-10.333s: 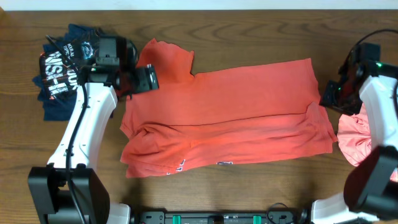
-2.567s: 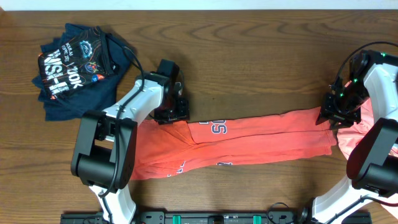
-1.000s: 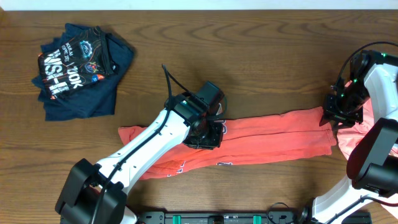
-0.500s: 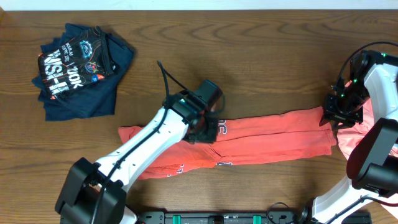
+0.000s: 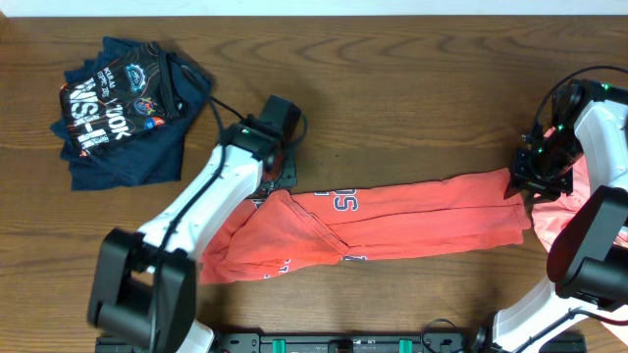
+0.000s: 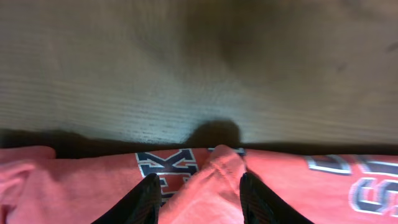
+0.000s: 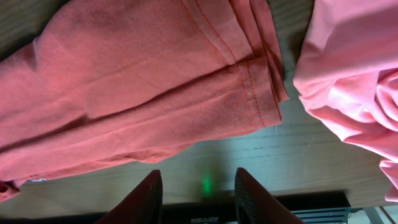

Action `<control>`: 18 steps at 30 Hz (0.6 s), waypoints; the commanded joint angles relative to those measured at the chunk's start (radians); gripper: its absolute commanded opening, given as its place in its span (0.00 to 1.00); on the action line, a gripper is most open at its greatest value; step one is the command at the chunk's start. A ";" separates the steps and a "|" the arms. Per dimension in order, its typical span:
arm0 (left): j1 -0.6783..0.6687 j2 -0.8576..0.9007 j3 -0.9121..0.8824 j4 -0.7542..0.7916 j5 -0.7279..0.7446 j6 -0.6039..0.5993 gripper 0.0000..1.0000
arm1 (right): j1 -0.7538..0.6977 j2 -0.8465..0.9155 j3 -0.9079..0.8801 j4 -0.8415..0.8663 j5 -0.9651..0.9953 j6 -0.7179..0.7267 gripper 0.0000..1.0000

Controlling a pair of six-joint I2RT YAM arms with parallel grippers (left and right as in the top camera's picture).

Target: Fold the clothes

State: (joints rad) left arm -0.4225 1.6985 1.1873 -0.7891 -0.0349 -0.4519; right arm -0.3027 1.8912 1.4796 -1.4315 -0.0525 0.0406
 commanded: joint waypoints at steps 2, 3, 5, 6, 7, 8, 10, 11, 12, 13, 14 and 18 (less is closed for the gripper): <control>-0.003 0.092 -0.006 -0.019 -0.026 0.013 0.43 | -0.005 -0.007 -0.003 -0.005 0.003 0.006 0.36; -0.003 0.107 -0.006 -0.019 -0.026 0.013 0.43 | -0.005 -0.007 -0.003 -0.006 0.004 0.006 0.36; -0.003 0.132 -0.006 -0.021 -0.026 0.013 0.43 | -0.005 -0.007 -0.003 -0.007 0.004 0.006 0.37; -0.003 0.141 -0.006 -0.024 -0.022 0.013 0.42 | -0.005 -0.007 -0.003 -0.007 0.004 0.006 0.37; -0.003 0.145 -0.006 -0.026 -0.011 0.013 0.38 | -0.005 -0.007 -0.003 -0.006 0.004 0.006 0.37; -0.003 0.145 -0.006 -0.029 0.006 0.013 0.31 | -0.005 -0.007 -0.003 -0.005 0.004 0.006 0.37; -0.004 0.139 -0.005 -0.033 0.040 0.014 0.14 | -0.005 -0.007 -0.003 -0.004 0.004 0.006 0.37; -0.004 0.136 -0.005 -0.036 0.053 0.014 0.06 | -0.005 -0.007 -0.003 -0.003 0.003 0.006 0.37; -0.004 0.132 -0.005 -0.039 0.069 0.014 0.06 | -0.005 -0.007 -0.003 -0.002 0.003 0.006 0.37; -0.004 0.127 -0.005 -0.039 0.092 0.021 0.06 | -0.005 -0.007 -0.003 -0.001 0.004 0.006 0.37; -0.004 0.121 -0.005 -0.038 0.132 0.039 0.06 | -0.005 -0.007 -0.003 0.000 0.004 0.006 0.37; -0.004 0.097 -0.005 -0.058 0.293 0.099 0.06 | -0.005 -0.007 -0.003 0.000 0.004 0.006 0.37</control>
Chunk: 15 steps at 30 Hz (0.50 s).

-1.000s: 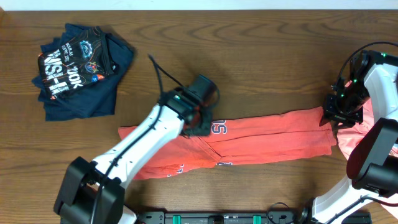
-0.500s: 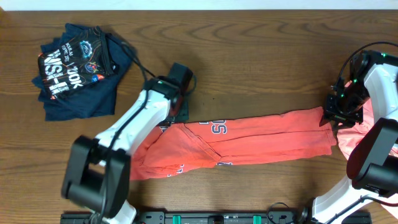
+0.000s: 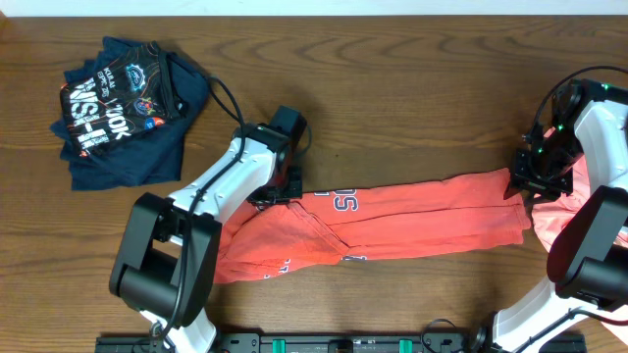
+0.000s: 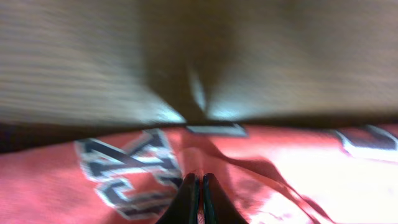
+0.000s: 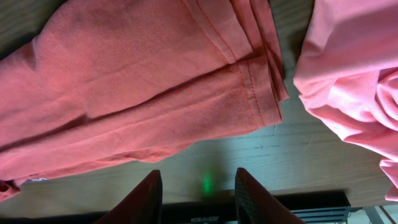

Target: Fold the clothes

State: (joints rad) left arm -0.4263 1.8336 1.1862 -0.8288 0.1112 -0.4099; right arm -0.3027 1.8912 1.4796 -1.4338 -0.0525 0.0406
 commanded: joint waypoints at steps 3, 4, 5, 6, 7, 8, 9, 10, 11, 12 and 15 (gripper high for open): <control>0.000 -0.043 -0.004 -0.094 0.219 0.066 0.06 | -0.005 -0.007 -0.003 0.002 0.004 0.006 0.37; 0.000 -0.043 -0.004 -0.134 0.220 0.066 0.06 | -0.005 -0.007 -0.003 0.002 0.004 0.006 0.37; 0.000 -0.043 -0.004 -0.164 0.210 0.070 0.06 | -0.005 -0.007 -0.003 0.002 0.004 0.006 0.37; 0.000 -0.043 -0.005 -0.192 0.187 0.080 0.06 | -0.005 -0.007 -0.003 0.003 0.004 0.006 0.37; 0.000 -0.043 -0.005 -0.208 0.158 0.080 0.06 | -0.005 -0.007 -0.003 0.004 0.004 0.006 0.37; 0.000 -0.043 -0.005 -0.216 0.117 0.080 0.06 | -0.005 -0.007 -0.003 0.005 0.004 0.006 0.37; 0.000 -0.043 -0.005 -0.218 0.085 0.080 0.06 | -0.005 -0.007 -0.003 0.005 0.004 0.006 0.37; 0.000 -0.042 -0.005 -0.215 0.051 0.080 0.08 | -0.005 -0.007 -0.003 0.005 0.004 0.006 0.37; 0.000 -0.041 -0.005 -0.207 0.023 0.080 0.17 | -0.005 -0.007 -0.003 0.005 0.004 0.006 0.37; 0.000 -0.040 -0.005 -0.192 -0.005 0.080 0.27 | -0.005 -0.007 -0.003 0.005 0.004 0.006 0.37; 0.000 -0.040 -0.006 -0.133 -0.042 0.080 0.47 | -0.005 -0.007 -0.003 -0.003 0.013 0.006 0.39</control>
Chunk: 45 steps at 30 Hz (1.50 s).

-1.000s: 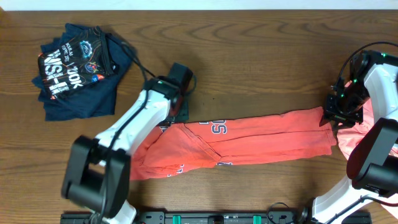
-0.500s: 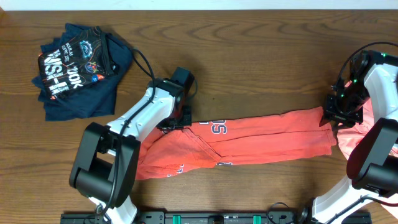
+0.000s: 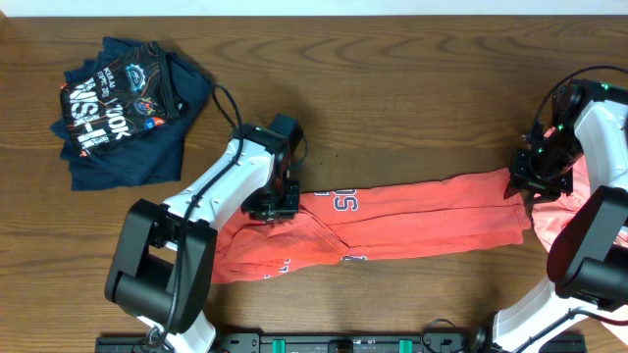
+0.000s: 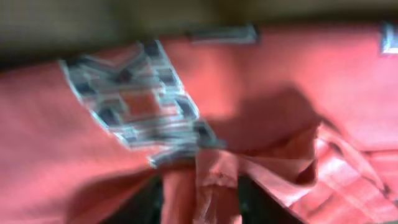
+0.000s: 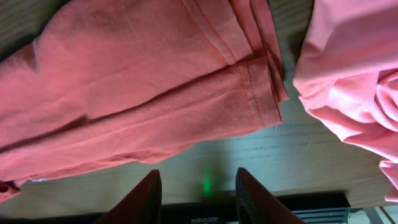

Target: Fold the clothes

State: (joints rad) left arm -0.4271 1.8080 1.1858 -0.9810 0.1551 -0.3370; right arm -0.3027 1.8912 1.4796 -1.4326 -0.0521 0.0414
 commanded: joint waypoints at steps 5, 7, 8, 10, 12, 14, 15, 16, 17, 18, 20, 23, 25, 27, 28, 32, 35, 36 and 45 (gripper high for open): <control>0.002 -0.018 -0.003 0.022 -0.085 0.006 0.59 | -0.005 -0.007 -0.004 0.003 0.090 0.005 0.48; 0.013 -0.033 0.012 0.002 -0.085 -0.004 0.58 | -0.006 -0.007 -0.005 0.023 0.089 -0.011 0.54; 0.021 -0.046 0.023 -0.005 -0.085 -0.016 0.59 | -0.006 -0.007 -0.009 0.034 0.089 -0.023 0.56; 0.039 -0.083 0.041 -0.013 -0.085 -0.029 0.59 | -0.006 -0.007 -0.021 0.053 0.089 -0.034 0.61; 0.063 -0.143 0.044 -0.013 -0.089 -0.060 0.60 | -0.006 -0.007 -0.047 0.080 0.089 -0.040 0.62; 0.087 -0.191 0.044 -0.016 -0.094 -0.102 0.62 | -0.007 -0.007 -0.083 0.122 0.089 -0.061 0.64; 0.098 -0.206 0.044 -0.021 -0.098 -0.119 0.62 | -0.006 -0.007 -0.107 0.156 0.089 -0.072 0.63; 0.109 -0.218 0.042 -0.030 -0.103 -0.138 0.64 | -0.006 -0.007 -0.130 0.190 0.089 -0.079 0.61; 0.117 -0.222 0.038 -0.043 -0.109 -0.158 0.65 | -0.007 -0.007 -0.159 0.233 0.089 -0.081 0.61; 0.122 -0.222 0.031 -0.055 -0.116 -0.173 0.65 | -0.006 -0.007 -0.189 0.277 0.089 -0.082 0.63; 0.129 -0.220 -0.004 -0.066 -0.119 -0.188 0.65 | -0.007 -0.007 -0.241 0.354 0.092 -0.098 0.68; 0.130 -0.220 -0.077 -0.060 -0.119 -0.241 0.65 | -0.016 -0.007 -0.290 0.430 0.101 -0.103 0.66; 0.130 -0.220 -0.138 -0.030 -0.119 -0.272 0.67 | -0.023 -0.007 -0.306 0.465 0.097 -0.103 0.67; 0.130 -0.219 -0.198 0.015 -0.118 -0.294 0.71 | -0.026 -0.007 -0.317 0.493 0.082 -0.103 0.68; 0.130 -0.219 -0.225 0.043 -0.116 -0.293 0.71 | -0.026 -0.007 -0.319 0.500 0.075 -0.103 0.68; 0.129 -0.218 -0.321 0.152 -0.116 -0.292 0.71 | -0.026 -0.007 -0.326 0.518 0.070 -0.103 0.66; 0.130 -0.216 -0.382 0.233 -0.116 -0.285 0.72 | -0.026 -0.007 -0.329 0.521 0.070 -0.103 0.58; 0.130 -0.214 -0.396 0.253 -0.116 -0.285 0.72 | -0.026 -0.007 -0.330 0.521 0.070 -0.103 0.55; 0.131 -0.200 -0.428 0.465 -0.183 -0.114 0.72 | -0.024 -0.007 -0.330 0.535 -0.014 -0.103 0.28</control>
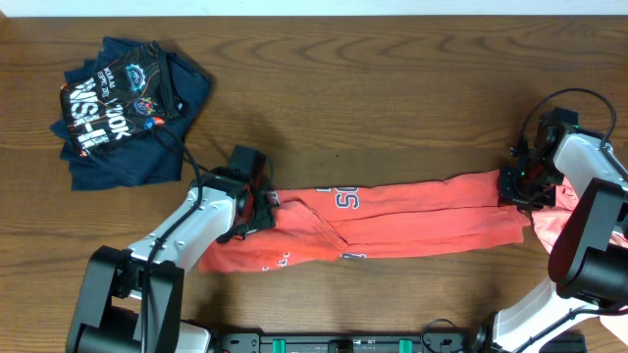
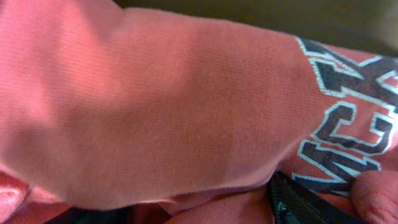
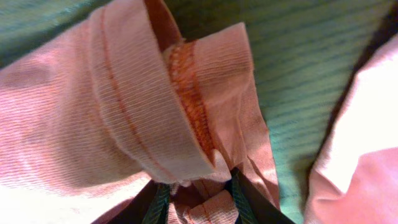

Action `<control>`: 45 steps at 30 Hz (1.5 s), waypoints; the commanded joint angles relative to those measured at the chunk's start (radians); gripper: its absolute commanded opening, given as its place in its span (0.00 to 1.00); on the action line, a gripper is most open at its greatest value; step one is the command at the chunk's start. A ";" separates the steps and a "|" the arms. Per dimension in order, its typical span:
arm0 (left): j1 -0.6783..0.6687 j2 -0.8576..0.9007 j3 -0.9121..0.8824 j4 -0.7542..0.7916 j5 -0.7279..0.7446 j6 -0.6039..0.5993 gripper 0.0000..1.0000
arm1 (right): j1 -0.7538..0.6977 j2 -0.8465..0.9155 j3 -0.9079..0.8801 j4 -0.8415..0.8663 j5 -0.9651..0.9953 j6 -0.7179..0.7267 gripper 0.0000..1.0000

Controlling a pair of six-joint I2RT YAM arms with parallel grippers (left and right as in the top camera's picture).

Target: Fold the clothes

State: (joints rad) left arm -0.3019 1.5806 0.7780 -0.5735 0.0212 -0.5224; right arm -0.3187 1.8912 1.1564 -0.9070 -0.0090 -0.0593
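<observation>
A red shirt with dark lettering lies as a long band across the front of the table. My left gripper is at the band's left part, near the lettering. In the left wrist view red cloth fills the frame and a fold is bunched between the fingers. My right gripper is on the band's right end. In the right wrist view its fingers pinch the stitched hem.
A folded navy shirt with a printed front lies at the back left. A pink garment is heaped at the right edge beside my right arm and appears again as a pink garment in the right wrist view. A black rail runs along the front edge.
My right gripper, then open beside the hem, now has the hem pinched between its fingers. My left gripper has moved a little left along the shirt and now grips a fold.
My left gripper first straddled a fold at the shirt's upper edge, open. Then its fingers were together, then open over the lettering, and now they hold cloth further left. My right gripper stayed open by the right hem until now, where it is shut on it.
</observation>
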 commanded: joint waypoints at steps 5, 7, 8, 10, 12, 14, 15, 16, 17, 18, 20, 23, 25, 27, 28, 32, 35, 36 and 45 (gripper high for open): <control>0.063 0.027 -0.010 0.126 -0.059 0.081 0.72 | -0.008 -0.007 -0.006 0.014 -0.059 -0.002 0.36; 0.096 0.027 0.004 0.135 -0.059 0.084 0.72 | -0.008 -0.007 -0.007 0.019 -0.059 -0.002 0.42; 0.110 0.027 0.012 0.138 -0.058 0.086 0.72 | -0.008 -0.007 -0.007 0.021 -0.059 -0.002 0.43; 0.137 0.027 0.031 0.138 -0.034 0.105 0.72 | -0.008 -0.007 -0.007 0.024 -0.059 -0.002 0.47; 0.154 0.027 0.046 0.137 0.010 0.130 0.72 | -0.008 -0.007 -0.006 0.025 -0.054 -0.002 0.50; 0.162 0.027 0.058 0.126 0.040 0.138 0.73 | -0.008 -0.007 -0.007 0.027 -0.047 -0.002 0.51; 0.163 0.026 0.065 0.117 0.050 0.144 0.76 | -0.008 -0.007 -0.007 0.028 -0.048 -0.002 0.51; 0.163 0.025 0.076 0.104 0.066 0.154 0.81 | -0.007 -0.007 -0.007 0.029 -0.048 -0.002 0.50; 0.163 0.023 0.089 0.087 0.082 0.166 0.86 | -0.008 -0.006 -0.009 0.029 -0.048 -0.002 0.50; 0.163 0.019 0.102 0.069 0.091 0.171 0.89 | -0.007 -0.006 -0.012 0.029 -0.048 -0.005 0.50; 0.163 0.004 0.135 0.014 0.095 0.171 0.95 | -0.007 -0.006 -0.026 0.039 -0.048 -0.011 0.50; 0.163 -0.038 0.170 -0.042 0.095 0.171 0.96 | -0.008 -0.006 -0.061 0.071 -0.047 -0.032 0.52; 0.163 -0.078 0.174 -0.047 0.095 0.171 0.96 | -0.010 -0.006 -0.066 0.085 -0.048 -0.036 0.54; 0.163 -0.111 0.174 -0.047 0.095 0.171 0.96 | -0.010 -0.008 -0.056 0.082 -0.048 -0.036 0.56; 0.163 -0.126 0.174 -0.048 0.096 0.171 0.96 | -0.010 -0.009 -0.047 0.074 -0.048 -0.036 0.56; 0.162 -0.153 0.174 -0.068 0.096 0.170 0.96 | -0.010 -0.023 0.007 0.028 -0.047 -0.053 0.60; 0.161 -0.152 0.173 -0.096 0.100 0.162 0.96 | -0.010 -0.027 0.041 0.008 -0.040 -0.087 0.61; 0.160 -0.152 0.173 -0.105 0.103 0.154 0.96 | -0.010 -0.027 0.041 0.008 -0.040 -0.100 0.63; 0.161 -0.152 0.173 -0.125 0.103 0.127 0.96 | -0.009 -0.024 -0.019 0.040 -0.041 -0.122 0.68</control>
State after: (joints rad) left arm -0.1440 1.4288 0.9333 -0.6930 0.1226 -0.3771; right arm -0.3187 1.8706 1.1656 -0.8692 -0.0525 -0.1616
